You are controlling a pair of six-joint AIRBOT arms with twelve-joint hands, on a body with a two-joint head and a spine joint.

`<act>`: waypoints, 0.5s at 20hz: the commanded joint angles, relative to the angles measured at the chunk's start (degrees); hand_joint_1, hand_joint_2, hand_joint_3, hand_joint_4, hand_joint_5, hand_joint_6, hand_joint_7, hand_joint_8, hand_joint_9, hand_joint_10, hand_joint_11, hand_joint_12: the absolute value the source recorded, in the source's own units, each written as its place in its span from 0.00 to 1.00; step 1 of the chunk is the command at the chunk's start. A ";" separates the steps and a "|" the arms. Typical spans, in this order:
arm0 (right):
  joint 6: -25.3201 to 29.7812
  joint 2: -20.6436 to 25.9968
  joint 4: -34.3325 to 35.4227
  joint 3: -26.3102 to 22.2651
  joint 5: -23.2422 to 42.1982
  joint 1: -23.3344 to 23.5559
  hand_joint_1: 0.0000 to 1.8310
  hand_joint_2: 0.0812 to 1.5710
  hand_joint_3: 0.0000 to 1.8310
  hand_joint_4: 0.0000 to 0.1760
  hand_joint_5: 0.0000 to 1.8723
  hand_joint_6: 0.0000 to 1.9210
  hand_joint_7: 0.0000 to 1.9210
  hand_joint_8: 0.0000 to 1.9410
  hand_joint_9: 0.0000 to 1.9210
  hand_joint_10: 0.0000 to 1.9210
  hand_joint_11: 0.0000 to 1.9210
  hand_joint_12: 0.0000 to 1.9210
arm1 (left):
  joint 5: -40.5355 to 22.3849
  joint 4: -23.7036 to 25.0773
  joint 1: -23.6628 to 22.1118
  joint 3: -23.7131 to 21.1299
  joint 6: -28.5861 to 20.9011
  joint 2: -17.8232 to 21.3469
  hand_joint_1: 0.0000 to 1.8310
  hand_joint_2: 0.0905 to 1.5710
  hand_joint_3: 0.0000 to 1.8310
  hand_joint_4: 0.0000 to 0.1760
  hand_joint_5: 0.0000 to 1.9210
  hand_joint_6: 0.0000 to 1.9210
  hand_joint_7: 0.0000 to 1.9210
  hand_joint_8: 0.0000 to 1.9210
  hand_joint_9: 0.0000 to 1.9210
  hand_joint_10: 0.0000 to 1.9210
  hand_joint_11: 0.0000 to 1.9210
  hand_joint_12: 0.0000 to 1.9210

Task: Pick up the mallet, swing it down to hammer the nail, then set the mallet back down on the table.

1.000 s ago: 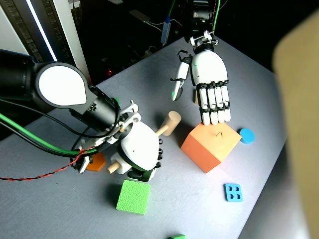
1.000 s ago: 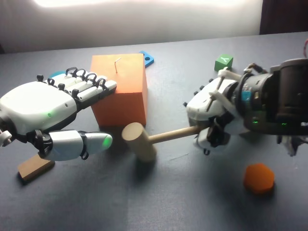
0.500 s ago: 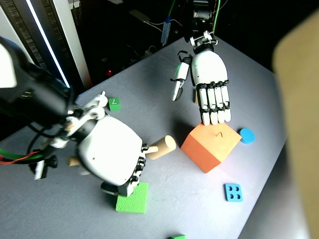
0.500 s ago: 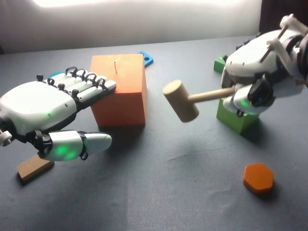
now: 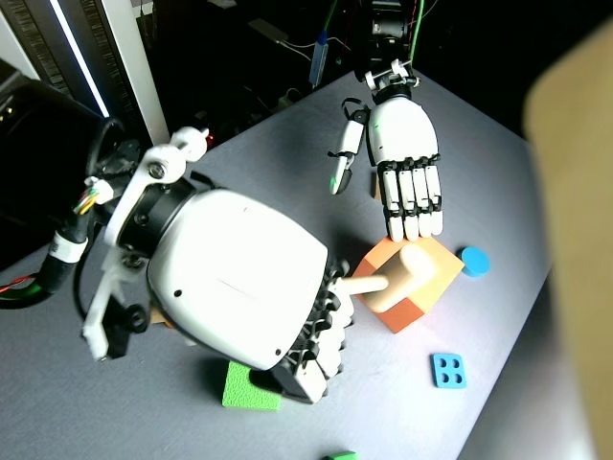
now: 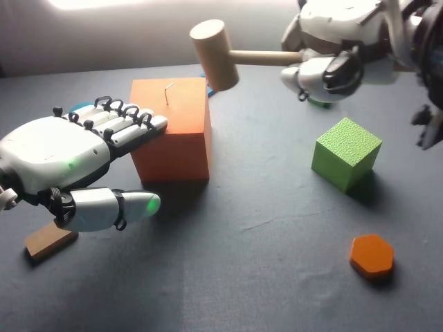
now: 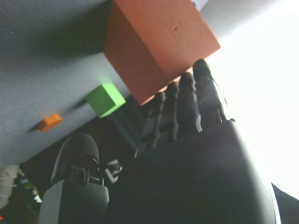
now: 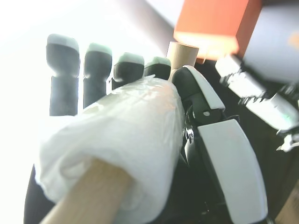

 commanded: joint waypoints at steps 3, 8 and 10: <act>5.92 -1.94 -8.17 1.74 0.60 -0.01 0.26 0.96 0.00 0.00 0.35 1.00 0.40 1.00 0.35 1.00 0.39 1.00 | -3.10 -0.25 -0.25 0.48 0.20 -0.30 0.00 0.81 0.00 0.00 0.01 0.00 0.03 0.00 0.02 0.00 0.00 0.03; 11.52 -7.42 -16.74 6.70 2.25 -0.92 0.30 0.95 0.00 0.00 0.33 1.00 0.39 1.00 0.35 1.00 0.39 1.00 | -3.10 -0.25 -0.36 0.46 0.25 -0.32 0.00 0.81 0.00 0.00 0.02 0.00 0.04 0.00 0.03 0.00 0.00 0.06; 11.73 -8.81 -16.92 8.01 2.30 -0.72 0.27 0.96 0.00 0.00 0.33 1.00 0.38 1.00 0.34 1.00 0.38 1.00 | -3.10 -0.25 -0.46 0.48 0.27 -0.37 0.00 0.81 0.00 0.00 0.02 0.00 0.04 0.00 0.03 0.00 0.00 0.06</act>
